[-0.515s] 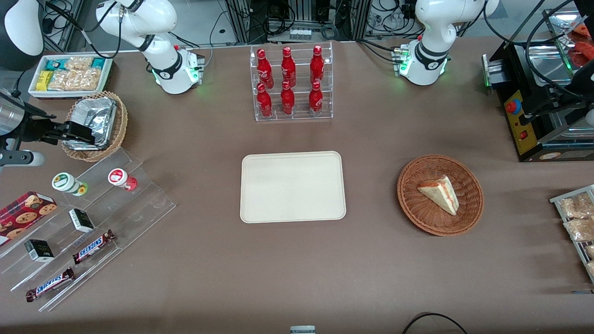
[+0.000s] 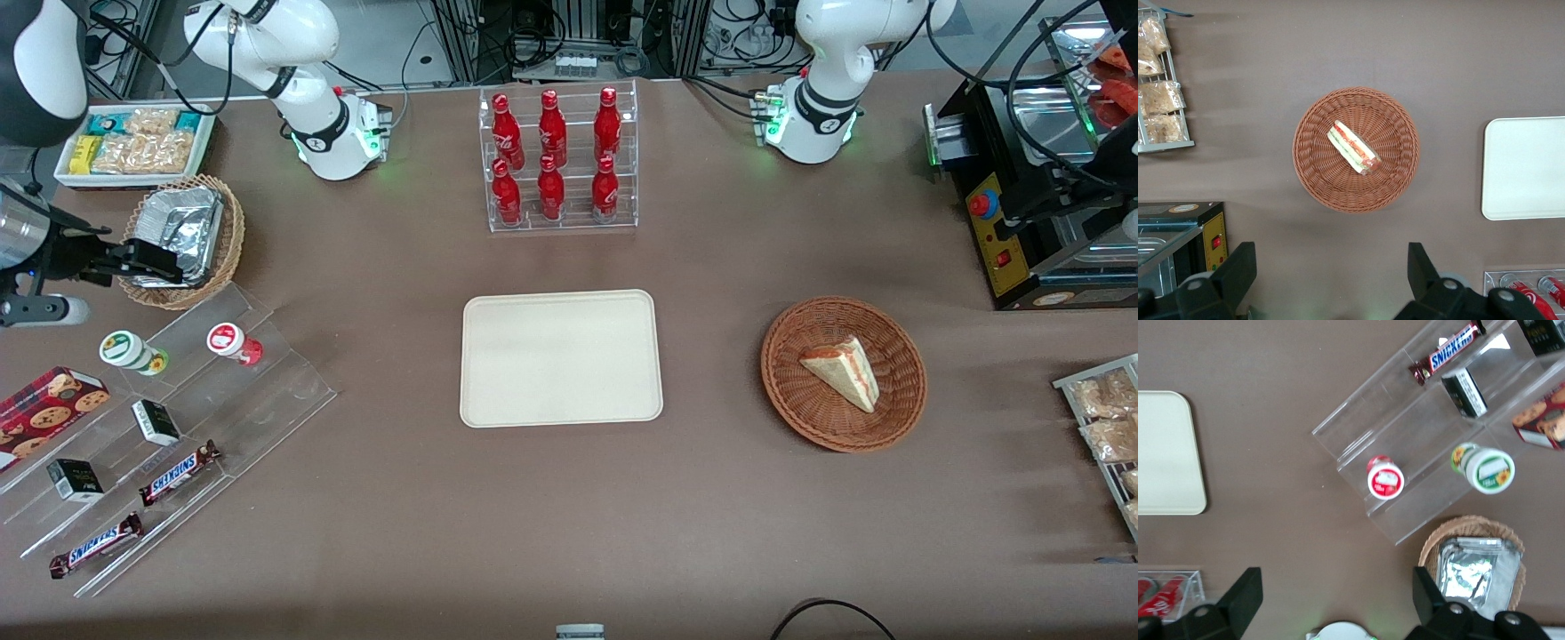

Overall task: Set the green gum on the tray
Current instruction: 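Move the right gripper down toward the green-and-white gum canister on the stand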

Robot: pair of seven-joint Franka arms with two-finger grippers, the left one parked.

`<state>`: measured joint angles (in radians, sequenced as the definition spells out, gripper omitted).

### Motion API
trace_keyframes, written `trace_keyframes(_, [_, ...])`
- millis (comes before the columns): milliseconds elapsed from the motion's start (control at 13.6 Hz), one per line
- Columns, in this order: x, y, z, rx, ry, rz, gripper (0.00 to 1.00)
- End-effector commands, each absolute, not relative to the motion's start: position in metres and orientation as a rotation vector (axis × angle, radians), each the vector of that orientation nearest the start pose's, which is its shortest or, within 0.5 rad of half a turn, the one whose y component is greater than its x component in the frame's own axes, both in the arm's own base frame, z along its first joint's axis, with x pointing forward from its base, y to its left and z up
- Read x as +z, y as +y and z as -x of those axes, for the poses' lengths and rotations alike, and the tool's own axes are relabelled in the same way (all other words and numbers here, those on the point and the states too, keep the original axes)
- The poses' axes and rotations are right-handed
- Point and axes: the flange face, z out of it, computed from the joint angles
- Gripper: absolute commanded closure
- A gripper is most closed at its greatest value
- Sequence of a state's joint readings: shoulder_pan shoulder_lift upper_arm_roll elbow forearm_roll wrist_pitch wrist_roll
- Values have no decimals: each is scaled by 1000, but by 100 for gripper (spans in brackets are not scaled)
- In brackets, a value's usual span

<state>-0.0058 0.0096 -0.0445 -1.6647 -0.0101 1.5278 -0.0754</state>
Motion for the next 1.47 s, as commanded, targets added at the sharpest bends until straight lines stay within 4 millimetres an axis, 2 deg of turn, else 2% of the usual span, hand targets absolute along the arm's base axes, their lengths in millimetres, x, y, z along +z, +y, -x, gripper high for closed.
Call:
trace_keyframes(0, [544, -48, -547, 216, -183, 3118, 0])
trace_keyframes(74, [537, -53, -548, 207, -251, 3114, 0])
trace_keyframes(221, [519, -79, -547, 164, -346, 3106, 0])
trace_keyframes(294, [513, -82, -547, 152, -425, 3097, 0])
trace_keyframes(882, [466, -152, -547, 90, -951, 2986, 0])
trace_keyframes(1397, [429, -194, -555, 69, -1113, 2940, 0])
